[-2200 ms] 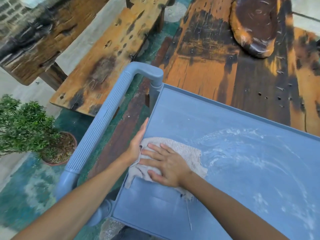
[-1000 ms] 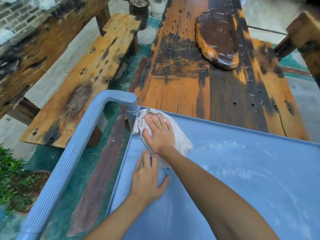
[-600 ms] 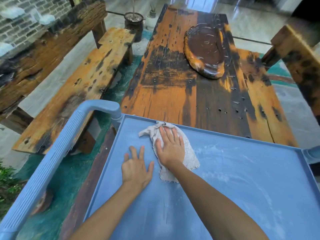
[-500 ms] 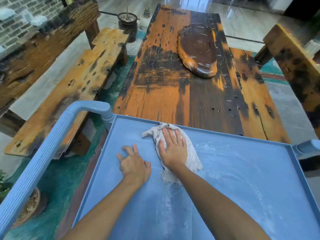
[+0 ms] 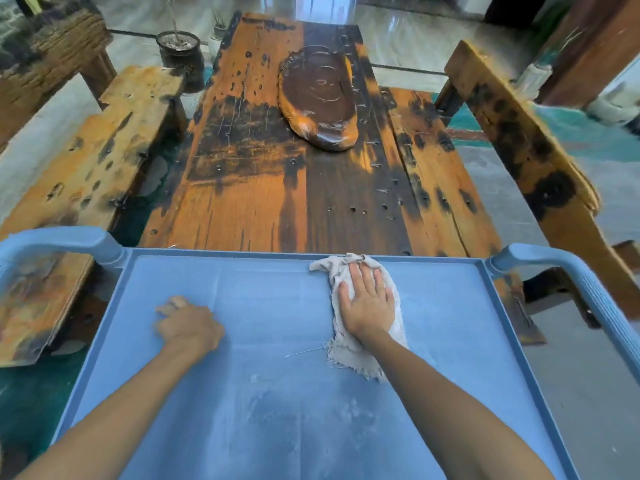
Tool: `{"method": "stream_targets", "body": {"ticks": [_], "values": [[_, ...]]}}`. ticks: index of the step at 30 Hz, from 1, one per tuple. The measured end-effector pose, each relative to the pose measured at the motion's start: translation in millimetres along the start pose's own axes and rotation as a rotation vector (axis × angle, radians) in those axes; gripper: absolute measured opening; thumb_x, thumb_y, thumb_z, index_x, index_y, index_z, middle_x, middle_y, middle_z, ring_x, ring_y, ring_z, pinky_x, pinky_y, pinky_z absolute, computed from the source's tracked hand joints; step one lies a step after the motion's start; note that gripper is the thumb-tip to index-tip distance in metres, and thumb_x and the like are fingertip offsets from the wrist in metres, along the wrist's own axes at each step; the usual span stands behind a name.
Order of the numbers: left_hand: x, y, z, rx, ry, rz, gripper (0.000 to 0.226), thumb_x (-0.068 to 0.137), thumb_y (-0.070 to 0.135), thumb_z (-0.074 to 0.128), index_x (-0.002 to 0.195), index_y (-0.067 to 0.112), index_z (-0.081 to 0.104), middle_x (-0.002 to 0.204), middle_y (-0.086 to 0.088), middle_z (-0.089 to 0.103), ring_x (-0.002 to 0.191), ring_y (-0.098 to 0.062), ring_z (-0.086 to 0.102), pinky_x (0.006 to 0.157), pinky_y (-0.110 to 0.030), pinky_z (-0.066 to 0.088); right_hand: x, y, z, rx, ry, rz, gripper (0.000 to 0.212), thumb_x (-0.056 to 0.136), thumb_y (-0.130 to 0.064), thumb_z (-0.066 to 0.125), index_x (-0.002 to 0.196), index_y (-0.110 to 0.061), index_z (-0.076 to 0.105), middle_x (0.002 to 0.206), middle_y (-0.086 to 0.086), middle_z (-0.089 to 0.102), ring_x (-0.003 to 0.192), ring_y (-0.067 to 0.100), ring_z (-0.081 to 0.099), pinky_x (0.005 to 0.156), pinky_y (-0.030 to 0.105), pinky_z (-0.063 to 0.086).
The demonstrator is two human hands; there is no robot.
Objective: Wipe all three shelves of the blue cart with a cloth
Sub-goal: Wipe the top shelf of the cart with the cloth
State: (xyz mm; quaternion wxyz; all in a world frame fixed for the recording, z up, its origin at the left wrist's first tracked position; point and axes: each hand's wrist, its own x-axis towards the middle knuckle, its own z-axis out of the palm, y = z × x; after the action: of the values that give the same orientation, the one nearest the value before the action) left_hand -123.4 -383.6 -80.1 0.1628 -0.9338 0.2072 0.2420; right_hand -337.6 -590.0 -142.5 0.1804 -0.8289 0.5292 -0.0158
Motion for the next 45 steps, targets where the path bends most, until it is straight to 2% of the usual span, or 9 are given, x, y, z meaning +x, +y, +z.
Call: {"method": "stream_targets", "body": {"ticks": [4,8,11,15,23,29,33,40,45], "values": [[-3.6,50.1,-2.0,-0.108,0.206,0.54,0.065,0.095,0.028,0.047,0.156,0.031,0.025,0.161,-0.004,0.018,0.149,-0.027,0.019,0.104,-0.044,0.044,3.8,17.3,-12.0,-0.079,0.011,-0.098,0.064,0.101,-0.06,0.016,0.161,-0.039,0.016,0.17,-0.014,0.016,0.158,0.014,0.005,0.123,0.042,0.016],[-28.4,134.5,-5.0,-0.171,0.142,0.753,0.06,0.1,0.024,0.038,0.158,0.023,0.022,0.166,0.008,0.012,0.155,-0.019,0.002,0.117,-0.041,0.03,8.6,37.8,-25.2,-0.21,-0.013,-0.242,0.064,0.101,-0.061,0.016,0.161,-0.038,0.018,0.168,-0.014,0.023,0.157,0.016,0.015,0.114,0.043,0.03],[-38.9,175.2,-1.8,-0.155,0.037,0.725,0.064,0.1,0.033,0.04,0.158,0.022,0.016,0.166,0.007,0.005,0.154,-0.017,0.003,0.117,-0.041,0.031,19.7,65.7,-38.7,-0.3,-0.035,-0.291,0.064,0.101,-0.061,0.013,0.161,-0.04,0.016,0.167,-0.016,0.023,0.156,0.015,0.015,0.105,0.046,0.033],[-41.4,196.0,-0.9,-0.007,-0.025,0.621,0.075,0.096,0.042,0.048,0.158,0.025,0.009,0.162,0.001,-0.001,0.152,-0.02,0.0,0.109,-0.046,0.042,27.3,107.4,-52.8,-0.361,-0.026,-0.259,0.065,0.101,-0.06,0.008,0.162,-0.04,0.012,0.167,-0.014,0.023,0.157,0.016,0.013,0.118,0.055,0.019],[-36.0,220.1,1.7,0.104,-0.175,0.52,0.08,0.097,0.028,0.04,0.157,0.021,-0.012,0.162,-0.004,-0.025,0.151,-0.035,-0.02,0.115,-0.061,0.026,42.2,178.5,-76.9,-0.439,-0.021,0.016,0.068,0.101,-0.055,0.001,0.164,-0.03,-0.001,0.172,-0.006,0.007,0.159,0.021,0.001,0.125,0.056,0.001],[-31.8,219.9,6.9,0.104,-0.189,0.523,0.085,0.094,0.027,0.042,0.157,0.021,-0.015,0.161,-0.007,-0.028,0.15,-0.04,-0.021,0.115,-0.061,0.026,55.0,194.4,-107.2,-0.589,-0.075,0.122,0.076,0.103,-0.057,0.009,0.163,-0.012,0.011,0.168,0.009,0.022,0.153,0.029,0.023,0.114,0.048,0.031],[-34.4,216.5,6.9,0.105,-0.165,0.536,0.08,0.097,0.03,0.039,0.157,0.021,-0.012,0.162,-0.009,-0.024,0.149,-0.044,-0.019,0.114,-0.063,0.026,54.3,183.1,-119.6,-0.725,-0.094,0.126,0.079,0.101,-0.06,0.013,0.153,-0.003,0.032,0.147,0.014,0.048,0.129,0.028,0.048,0.102,0.042,0.04],[-39.3,215.2,7.3,0.077,-0.14,0.533,0.077,0.097,0.029,0.035,0.158,0.024,-0.011,0.163,-0.006,-0.023,0.15,-0.041,-0.018,0.112,-0.064,0.027,34.0,165.3,-122.1,-0.807,-0.267,0.259,0.081,0.104,-0.056,0.01,0.148,0.006,0.038,0.135,0.017,0.053,0.109,0.023,0.061,0.075,0.029,0.05],[-36.8,214.0,11.9,0.07,-0.12,0.552,0.081,0.094,0.029,0.04,0.157,0.026,-0.011,0.163,-0.004,-0.024,0.15,-0.039,-0.018,0.113,-0.064,0.026,19.6,172.1,-119.6,-0.768,-0.367,0.154,0.054,0.105,-0.023,0.014,0.152,-0.018,0.04,0.118,0.01,0.07,0.094,0.03,0.069,0.081,0.033,0.056]]}}
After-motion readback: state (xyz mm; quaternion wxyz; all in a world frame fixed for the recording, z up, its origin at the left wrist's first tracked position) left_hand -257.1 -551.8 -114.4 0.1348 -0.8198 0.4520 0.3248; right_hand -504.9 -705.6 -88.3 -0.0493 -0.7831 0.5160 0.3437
